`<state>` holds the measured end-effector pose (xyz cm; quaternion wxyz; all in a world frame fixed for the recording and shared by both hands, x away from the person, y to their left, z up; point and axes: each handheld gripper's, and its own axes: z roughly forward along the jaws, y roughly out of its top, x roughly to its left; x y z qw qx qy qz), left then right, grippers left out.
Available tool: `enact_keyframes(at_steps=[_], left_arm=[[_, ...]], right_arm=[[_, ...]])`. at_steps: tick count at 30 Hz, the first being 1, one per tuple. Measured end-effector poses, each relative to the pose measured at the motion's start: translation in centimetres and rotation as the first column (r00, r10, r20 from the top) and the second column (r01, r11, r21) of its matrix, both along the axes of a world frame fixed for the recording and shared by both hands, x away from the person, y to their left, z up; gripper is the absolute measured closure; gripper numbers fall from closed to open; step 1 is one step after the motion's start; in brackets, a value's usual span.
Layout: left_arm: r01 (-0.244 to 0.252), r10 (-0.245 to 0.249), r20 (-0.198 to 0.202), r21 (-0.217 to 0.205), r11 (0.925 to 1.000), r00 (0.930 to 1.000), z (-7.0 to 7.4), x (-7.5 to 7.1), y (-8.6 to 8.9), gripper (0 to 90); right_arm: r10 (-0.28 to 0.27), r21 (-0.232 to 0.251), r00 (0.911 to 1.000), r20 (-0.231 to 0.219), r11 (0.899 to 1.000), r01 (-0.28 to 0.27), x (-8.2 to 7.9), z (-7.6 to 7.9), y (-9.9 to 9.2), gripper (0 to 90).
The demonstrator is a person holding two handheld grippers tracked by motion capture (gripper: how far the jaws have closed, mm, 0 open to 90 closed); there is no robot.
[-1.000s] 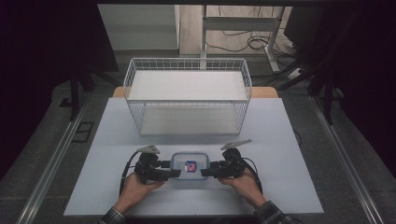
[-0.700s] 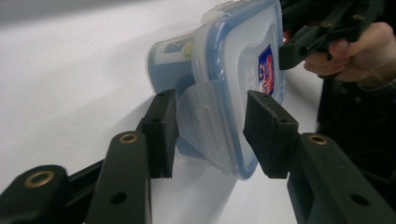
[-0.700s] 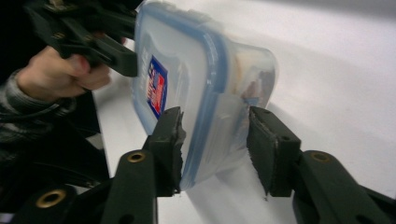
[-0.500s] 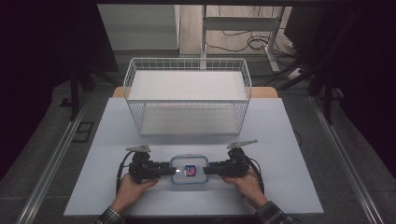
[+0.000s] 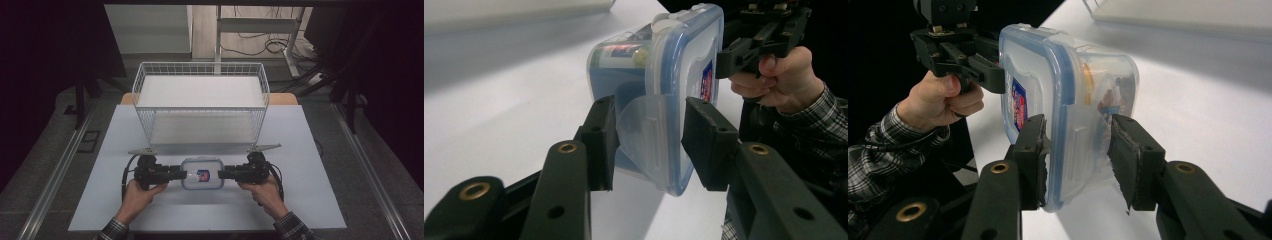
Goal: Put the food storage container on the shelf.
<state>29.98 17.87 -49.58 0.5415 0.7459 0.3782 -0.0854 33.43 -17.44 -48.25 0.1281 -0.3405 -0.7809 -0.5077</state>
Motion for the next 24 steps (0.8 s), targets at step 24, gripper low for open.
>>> enact_keyframes(at_steps=[24], left_arm=[[-0.079,0.080,0.089,-0.015,0.9967,0.9927,7.8,2.9,0.6,57.0]], right_arm=[[-0.023,0.049,0.9961,0.086,0.999,0.019,3.4,7.4,0.9,59.1]])
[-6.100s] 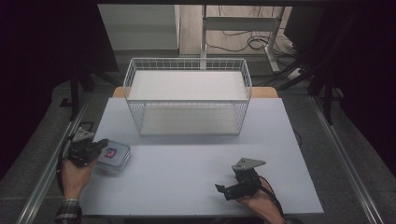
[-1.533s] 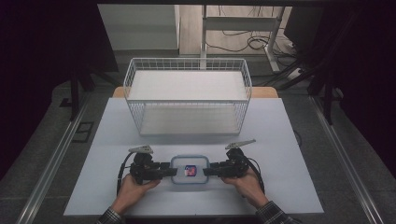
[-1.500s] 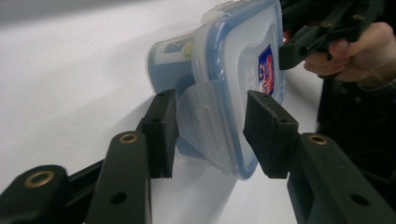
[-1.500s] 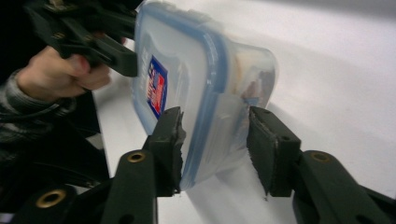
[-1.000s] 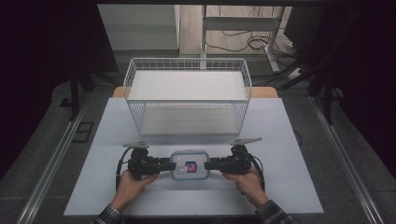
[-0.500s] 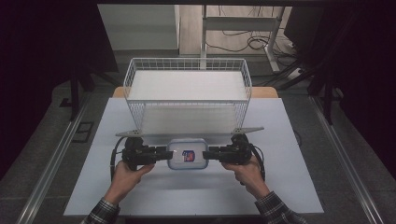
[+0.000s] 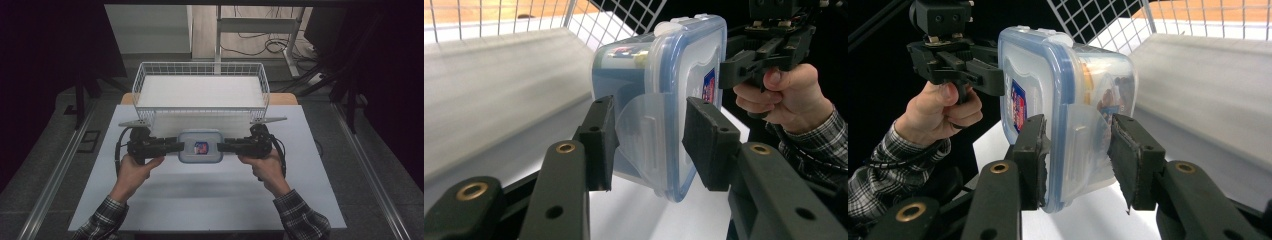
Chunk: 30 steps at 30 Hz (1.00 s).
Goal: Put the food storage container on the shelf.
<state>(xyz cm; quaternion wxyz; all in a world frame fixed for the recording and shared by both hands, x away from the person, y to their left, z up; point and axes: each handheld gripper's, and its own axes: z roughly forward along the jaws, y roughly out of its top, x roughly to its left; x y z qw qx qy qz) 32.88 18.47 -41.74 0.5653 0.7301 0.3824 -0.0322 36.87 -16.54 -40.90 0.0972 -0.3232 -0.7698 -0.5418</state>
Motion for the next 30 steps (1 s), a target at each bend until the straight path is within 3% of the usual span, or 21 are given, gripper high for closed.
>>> enact_keyframes(at_steps=[30], left_arm=[[-0.053,0.055,0.040,-0.032,0.9981,0.9977,7.4,5.0,0.7,57.0]], right_arm=[[-0.044,0.040,0.9979,0.047,0.998,0.042,5.4,7.6,1.0,58.4]])
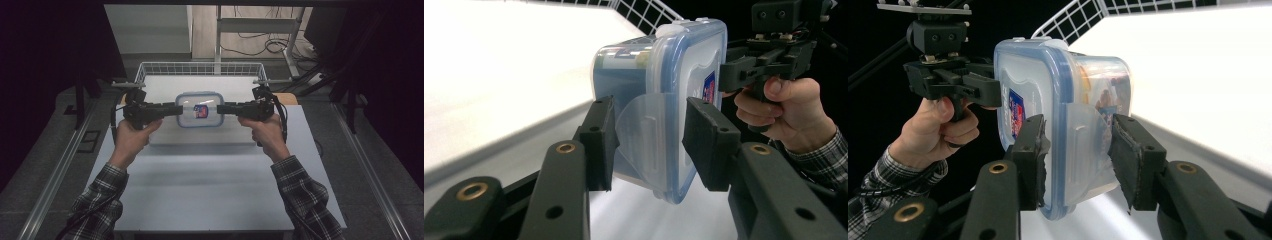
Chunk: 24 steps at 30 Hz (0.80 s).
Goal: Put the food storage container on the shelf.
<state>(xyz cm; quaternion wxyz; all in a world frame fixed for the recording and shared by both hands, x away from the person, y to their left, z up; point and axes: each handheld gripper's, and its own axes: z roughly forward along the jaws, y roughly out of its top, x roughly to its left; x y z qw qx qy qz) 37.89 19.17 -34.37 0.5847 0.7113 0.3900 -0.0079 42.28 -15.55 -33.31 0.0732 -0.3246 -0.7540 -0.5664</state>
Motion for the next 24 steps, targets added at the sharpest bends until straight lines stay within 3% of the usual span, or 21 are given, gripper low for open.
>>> enact_keyframes(at_steps=[14,17,24], left_arm=[[-0.007,0.007,0.015,-0.017,0.9998,0.9999,2.2,4.2,0.0,56.7],[-0.012,0.012,0.011,-0.011,0.9999,0.9999,2.1,5.0,0.0,56.6],[-0.027,0.026,-0.023,-0.040,0.9988,0.9994,0.7,6.4,0.2,56.2]], right_arm=[[-0.050,0.027,0.9985,0.021,0.998,0.049,3.4,2.1,0.0,58.2],[-0.057,0.036,0.9980,0.027,0.998,0.056,4.1,1.8,0.0,58.1],[-0.073,0.034,0.9972,-0.016,0.997,0.074,5.5,0.9,0.2,57.9]])
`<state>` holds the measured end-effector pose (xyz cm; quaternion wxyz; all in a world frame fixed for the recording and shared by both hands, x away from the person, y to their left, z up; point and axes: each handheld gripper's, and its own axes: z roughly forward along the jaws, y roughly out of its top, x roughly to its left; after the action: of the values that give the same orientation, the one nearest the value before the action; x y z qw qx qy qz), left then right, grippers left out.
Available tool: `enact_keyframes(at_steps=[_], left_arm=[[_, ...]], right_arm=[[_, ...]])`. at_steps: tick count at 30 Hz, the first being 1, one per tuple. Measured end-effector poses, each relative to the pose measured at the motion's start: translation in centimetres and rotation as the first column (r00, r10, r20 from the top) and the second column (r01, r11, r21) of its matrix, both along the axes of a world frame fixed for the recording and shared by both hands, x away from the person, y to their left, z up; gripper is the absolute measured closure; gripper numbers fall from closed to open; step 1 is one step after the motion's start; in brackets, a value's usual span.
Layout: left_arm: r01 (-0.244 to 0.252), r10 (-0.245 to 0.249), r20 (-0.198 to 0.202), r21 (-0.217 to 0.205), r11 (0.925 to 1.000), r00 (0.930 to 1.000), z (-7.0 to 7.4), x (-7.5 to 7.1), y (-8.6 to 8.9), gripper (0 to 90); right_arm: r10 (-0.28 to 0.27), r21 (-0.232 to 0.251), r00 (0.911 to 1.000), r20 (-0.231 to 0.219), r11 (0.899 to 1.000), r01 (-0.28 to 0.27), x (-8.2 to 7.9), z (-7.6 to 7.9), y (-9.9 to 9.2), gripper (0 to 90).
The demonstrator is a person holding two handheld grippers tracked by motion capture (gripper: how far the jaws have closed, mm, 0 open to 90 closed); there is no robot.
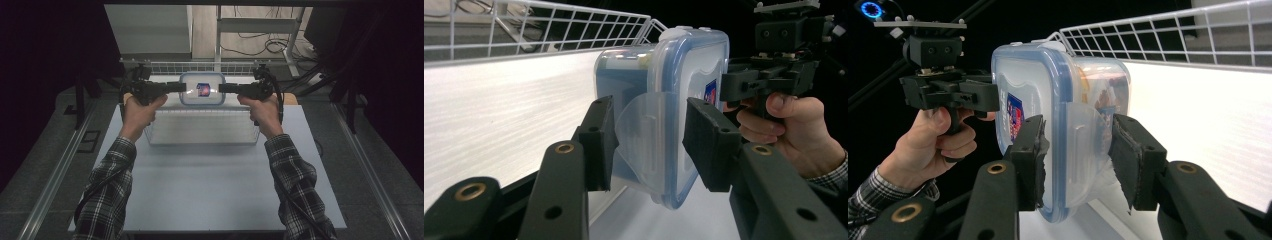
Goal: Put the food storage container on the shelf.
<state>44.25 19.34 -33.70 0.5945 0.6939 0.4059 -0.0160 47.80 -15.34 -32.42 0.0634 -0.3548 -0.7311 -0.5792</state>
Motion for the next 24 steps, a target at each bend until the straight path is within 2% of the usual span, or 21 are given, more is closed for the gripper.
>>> enact_keyframes(at_steps=[3,5,8,10,14,18,20,24], left_arm=[[0.000,0.000,0.000,-0.004,1.0000,1.0000,-0.5,0.3,0.0,56.0],[0.000,0.000,0.001,0.011,0.9999,1.0000,-0.6,0.3,0.0,55.5],[-0.012,0.012,0.004,0.035,0.9993,0.9999,-0.5,0.4,-0.2,55.3],[-0.022,0.021,0.002,0.057,0.9981,0.9998,-0.3,0.5,-0.3,54.9],[-0.040,0.040,-0.006,0.063,0.9973,0.9992,-0.3,0.8,-0.4,53.6],[-0.063,0.064,-0.008,0.069,0.9956,0.9979,-0.4,1.3,-0.3,51.5],[-0.072,0.073,-0.011,0.076,0.9945,0.9973,-0.4,1.6,-0.2,51.1],[-0.100,0.101,0.000,0.115,0.9883,0.9949,-0.5,2.0,-0.4,47.4]], right_arm=[[-0.006,-0.008,0.9999,-0.012,1.000,0.006,0.3,-0.2,0.1,57.7],[-0.008,-0.010,0.9999,-0.009,1.000,0.008,0.4,-0.4,0.1,57.2],[-0.036,-0.051,0.9992,0.019,0.998,0.037,0.4,-0.5,0.3,56.4],[-0.039,-0.047,0.9991,0.018,0.998,0.040,0.4,-0.5,0.4,59.5],[-0.059,-0.108,0.9979,0.026,0.992,0.061,0.4,-0.4,1.0,58.4],[-0.077,-0.119,0.9968,0.024,0.990,0.079,0.5,-0.6,1.1,59.0],[-0.078,-0.106,0.9967,0.022,0.991,0.080,0.5,-0.7,1.0,60.0],[-0.083,-0.084,0.9958,0.039,0.993,0.086,0.5,-0.5,0.9,62.8]])
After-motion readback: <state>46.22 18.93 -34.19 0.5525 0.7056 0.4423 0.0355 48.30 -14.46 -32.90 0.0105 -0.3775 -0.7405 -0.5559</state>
